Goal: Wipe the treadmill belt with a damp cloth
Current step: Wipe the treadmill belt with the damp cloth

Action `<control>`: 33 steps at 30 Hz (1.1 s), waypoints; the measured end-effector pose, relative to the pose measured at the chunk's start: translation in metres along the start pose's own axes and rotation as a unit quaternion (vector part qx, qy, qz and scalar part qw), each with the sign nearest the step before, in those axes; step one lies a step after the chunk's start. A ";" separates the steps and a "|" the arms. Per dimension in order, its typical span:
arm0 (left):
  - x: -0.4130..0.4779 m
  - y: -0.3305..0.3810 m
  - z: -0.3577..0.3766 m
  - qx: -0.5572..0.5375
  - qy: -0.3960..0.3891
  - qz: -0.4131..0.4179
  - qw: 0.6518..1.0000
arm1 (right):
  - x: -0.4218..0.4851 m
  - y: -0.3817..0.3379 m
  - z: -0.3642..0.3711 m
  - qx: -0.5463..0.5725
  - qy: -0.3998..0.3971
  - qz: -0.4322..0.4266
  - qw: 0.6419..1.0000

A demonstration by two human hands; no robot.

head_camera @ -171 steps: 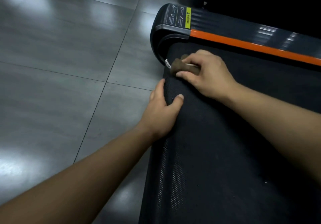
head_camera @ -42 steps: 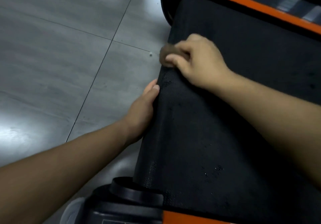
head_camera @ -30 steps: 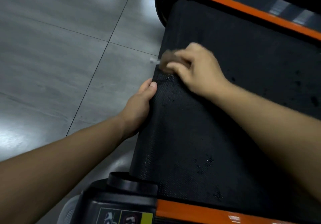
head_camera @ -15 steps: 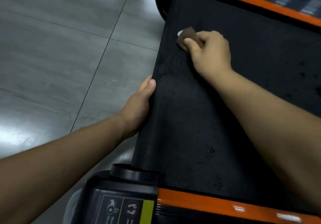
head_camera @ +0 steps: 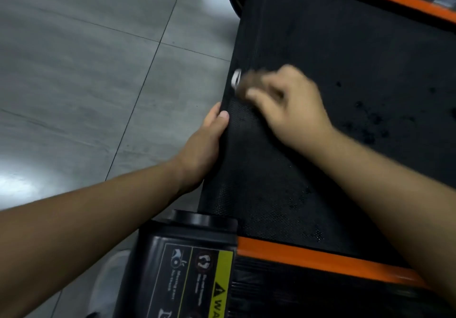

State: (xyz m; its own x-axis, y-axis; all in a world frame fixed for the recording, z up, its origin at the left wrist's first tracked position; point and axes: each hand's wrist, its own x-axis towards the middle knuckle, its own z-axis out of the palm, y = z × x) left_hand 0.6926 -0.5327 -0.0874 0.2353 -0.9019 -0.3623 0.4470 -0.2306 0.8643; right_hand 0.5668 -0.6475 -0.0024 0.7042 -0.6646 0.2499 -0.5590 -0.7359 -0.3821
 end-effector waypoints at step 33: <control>-0.016 0.001 0.003 -0.178 -0.007 -0.093 0.980 | 0.043 -0.021 0.007 -0.056 -0.058 -0.026 0.996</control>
State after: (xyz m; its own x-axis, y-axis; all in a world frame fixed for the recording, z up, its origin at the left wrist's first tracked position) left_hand 0.6867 -0.5193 -0.0792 0.1106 -0.8618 -0.4950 0.7547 -0.2513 0.6061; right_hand 0.6117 -0.6599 0.0104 0.7754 -0.6110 0.1592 -0.5616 -0.7827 -0.2684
